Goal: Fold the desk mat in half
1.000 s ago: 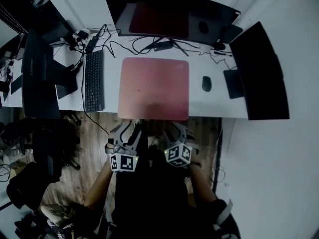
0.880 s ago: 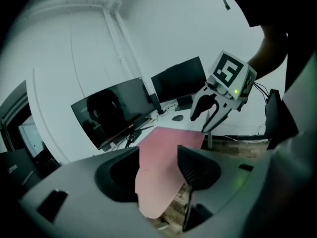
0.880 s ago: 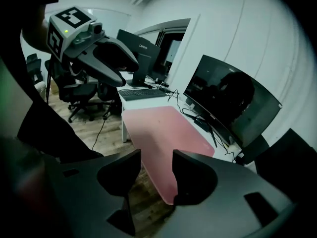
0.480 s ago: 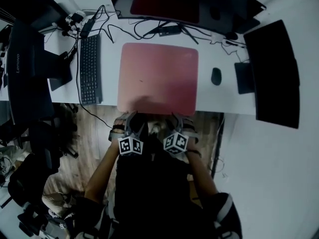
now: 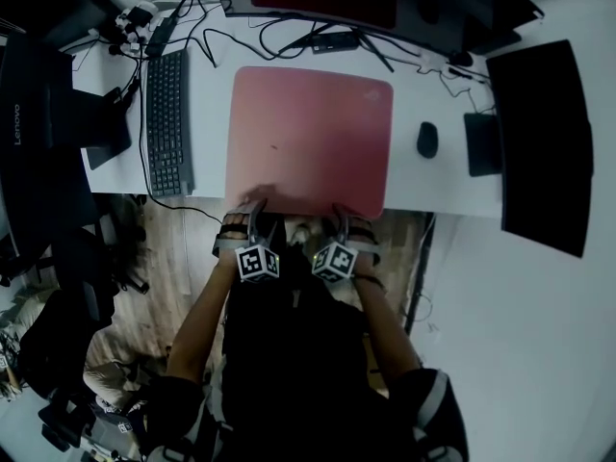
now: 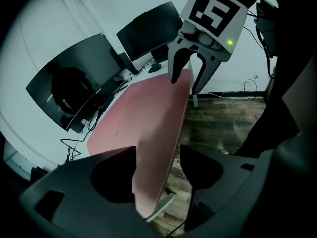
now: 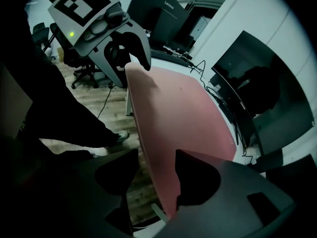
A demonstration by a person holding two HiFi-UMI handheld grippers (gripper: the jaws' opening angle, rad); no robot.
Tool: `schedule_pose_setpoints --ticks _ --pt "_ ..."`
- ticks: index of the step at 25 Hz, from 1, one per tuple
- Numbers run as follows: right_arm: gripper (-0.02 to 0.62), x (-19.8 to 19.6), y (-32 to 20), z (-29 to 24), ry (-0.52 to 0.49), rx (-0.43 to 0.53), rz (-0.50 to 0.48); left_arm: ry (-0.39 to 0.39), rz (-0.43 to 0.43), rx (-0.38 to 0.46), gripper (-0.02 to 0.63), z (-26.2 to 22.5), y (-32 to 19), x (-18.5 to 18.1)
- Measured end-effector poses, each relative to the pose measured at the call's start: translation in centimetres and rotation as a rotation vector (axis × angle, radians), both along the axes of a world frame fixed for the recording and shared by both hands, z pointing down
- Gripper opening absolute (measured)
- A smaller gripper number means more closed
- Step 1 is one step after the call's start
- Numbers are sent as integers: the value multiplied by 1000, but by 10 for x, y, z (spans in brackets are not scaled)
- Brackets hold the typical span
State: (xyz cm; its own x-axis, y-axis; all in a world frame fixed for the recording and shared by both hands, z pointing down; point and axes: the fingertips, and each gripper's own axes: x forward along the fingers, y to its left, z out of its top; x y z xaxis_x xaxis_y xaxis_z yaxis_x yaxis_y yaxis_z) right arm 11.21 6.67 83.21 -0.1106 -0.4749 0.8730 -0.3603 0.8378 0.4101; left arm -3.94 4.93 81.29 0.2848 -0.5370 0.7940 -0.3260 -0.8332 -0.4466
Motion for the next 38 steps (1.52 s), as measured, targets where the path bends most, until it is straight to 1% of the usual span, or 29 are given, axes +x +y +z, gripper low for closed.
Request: schedule_pose_setpoints --ticks 3,5,8,11,13,16,18,20,23,27,29,32,38 --pt "215 5 1 11 39 2 0 -52 3 -8 261 16 1 -2" --pt "215 8 -1 16 74 15 -8 -69 -13 3 261 20 -3 -4" --pt "215 8 -4 19 114 26 -22 -72 -48 28 261 21 -10 -7" --pt "213 5 -6 12 121 30 -7 -73 -54 31 257 24 -11 -11" --pt "181 7 -11 8 132 45 -15 -58 -56 36 225 22 -12 -12" --pt "148 3 -9 0 116 18 -18 -39 -46 27 193 21 -10 -11" --pt "103 2 -7 -2 112 12 -27 -38 -38 29 147 19 -8 -11" --pt "56 6 -8 -2 131 34 -50 -22 -45 35 75 15 -8 -11" --pt "32 9 -5 -3 133 34 -45 -11 -54 34 44 7 -9 -12" --pt "23 5 -15 -22 100 61 -42 -43 -48 45 23 -5 -15 -12" --pt "21 8 -15 -26 106 54 -43 -20 -69 36 23 -9 -17 -12" --pt "20 7 -20 -41 71 58 -31 45 -111 35 20 -22 -22 -12" --pt "20 7 -32 -65 32 94 -2 64 -128 31 20 -53 -33 -12"
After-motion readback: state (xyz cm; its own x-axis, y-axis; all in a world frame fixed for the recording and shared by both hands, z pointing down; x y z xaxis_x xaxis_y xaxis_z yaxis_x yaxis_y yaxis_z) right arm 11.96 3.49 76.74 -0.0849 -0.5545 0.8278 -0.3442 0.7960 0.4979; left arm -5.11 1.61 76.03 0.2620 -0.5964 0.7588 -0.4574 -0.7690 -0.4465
